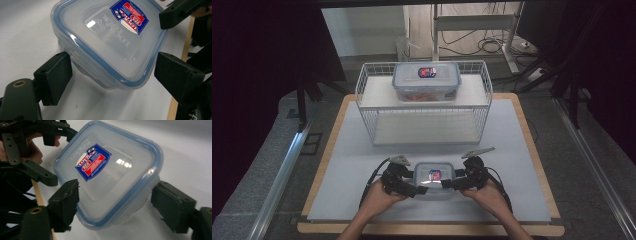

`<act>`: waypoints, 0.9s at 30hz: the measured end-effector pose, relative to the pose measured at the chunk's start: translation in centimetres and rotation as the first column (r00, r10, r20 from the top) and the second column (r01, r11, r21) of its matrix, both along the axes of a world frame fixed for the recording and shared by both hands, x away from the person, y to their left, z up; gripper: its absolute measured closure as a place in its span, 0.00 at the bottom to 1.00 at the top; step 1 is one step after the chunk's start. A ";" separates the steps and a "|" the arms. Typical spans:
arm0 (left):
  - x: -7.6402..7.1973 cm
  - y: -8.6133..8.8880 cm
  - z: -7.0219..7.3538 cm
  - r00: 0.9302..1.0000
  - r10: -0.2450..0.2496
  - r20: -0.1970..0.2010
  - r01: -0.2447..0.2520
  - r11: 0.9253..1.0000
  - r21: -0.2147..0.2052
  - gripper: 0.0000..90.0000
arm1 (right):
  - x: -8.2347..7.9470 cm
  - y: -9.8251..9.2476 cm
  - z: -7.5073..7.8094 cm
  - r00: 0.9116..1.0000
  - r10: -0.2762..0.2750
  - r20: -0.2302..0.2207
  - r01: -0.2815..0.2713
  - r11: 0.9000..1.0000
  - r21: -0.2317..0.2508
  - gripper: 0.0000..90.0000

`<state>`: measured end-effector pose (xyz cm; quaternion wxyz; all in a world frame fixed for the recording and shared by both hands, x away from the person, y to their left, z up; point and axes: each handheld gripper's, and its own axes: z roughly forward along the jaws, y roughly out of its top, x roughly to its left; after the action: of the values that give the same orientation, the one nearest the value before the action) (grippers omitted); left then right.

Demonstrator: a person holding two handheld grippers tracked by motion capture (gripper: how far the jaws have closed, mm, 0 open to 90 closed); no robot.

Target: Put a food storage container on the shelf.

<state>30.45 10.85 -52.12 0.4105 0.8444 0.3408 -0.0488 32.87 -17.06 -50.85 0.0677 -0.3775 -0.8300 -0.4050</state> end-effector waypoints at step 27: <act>-1.6 2.8 -0.5 0.992 0.082 -0.091 -0.101 0.970 -0.221 0.58 | -2.3 -3.0 -0.2 0.998 -0.019 -0.062 0.029 0.985 0.169 0.63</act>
<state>28.86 13.63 -52.61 0.4911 0.7731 0.3881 -0.1025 30.57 -20.06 -51.01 0.1195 -0.3923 -0.7855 -0.4634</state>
